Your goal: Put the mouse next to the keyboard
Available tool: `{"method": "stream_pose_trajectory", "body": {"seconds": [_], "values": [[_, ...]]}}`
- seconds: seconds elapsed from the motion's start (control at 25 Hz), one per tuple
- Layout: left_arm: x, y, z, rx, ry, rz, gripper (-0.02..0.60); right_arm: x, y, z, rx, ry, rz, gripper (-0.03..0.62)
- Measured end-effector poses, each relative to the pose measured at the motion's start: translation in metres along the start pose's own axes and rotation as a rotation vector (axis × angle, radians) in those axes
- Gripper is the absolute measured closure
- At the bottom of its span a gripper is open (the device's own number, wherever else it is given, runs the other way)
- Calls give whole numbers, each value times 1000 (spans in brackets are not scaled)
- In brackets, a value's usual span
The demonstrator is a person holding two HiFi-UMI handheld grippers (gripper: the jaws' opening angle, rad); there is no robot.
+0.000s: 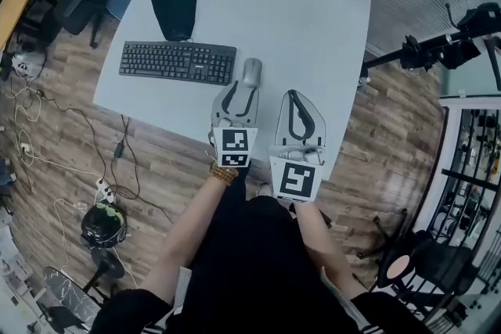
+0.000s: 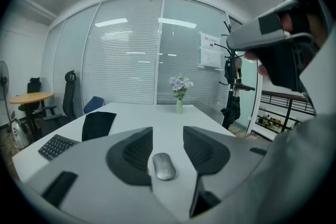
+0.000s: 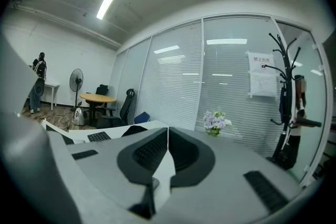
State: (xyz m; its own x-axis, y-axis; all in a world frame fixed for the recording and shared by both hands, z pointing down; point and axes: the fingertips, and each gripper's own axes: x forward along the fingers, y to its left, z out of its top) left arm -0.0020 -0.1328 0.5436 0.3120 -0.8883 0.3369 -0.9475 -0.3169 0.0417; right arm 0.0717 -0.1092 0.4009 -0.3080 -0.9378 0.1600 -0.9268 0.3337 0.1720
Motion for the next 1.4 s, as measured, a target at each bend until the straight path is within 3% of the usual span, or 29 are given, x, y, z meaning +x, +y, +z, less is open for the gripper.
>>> {"method": "stream_pose_trajectory", "body": {"seconds": [0.76,1.4], "values": [[72,-7,-82,-10,172,-7,348,29,-5,-27,-19,23,-36,592],[110,-4,-142,-105,302,86,305,38,-25,-52,-62,67,-46,592]]}}
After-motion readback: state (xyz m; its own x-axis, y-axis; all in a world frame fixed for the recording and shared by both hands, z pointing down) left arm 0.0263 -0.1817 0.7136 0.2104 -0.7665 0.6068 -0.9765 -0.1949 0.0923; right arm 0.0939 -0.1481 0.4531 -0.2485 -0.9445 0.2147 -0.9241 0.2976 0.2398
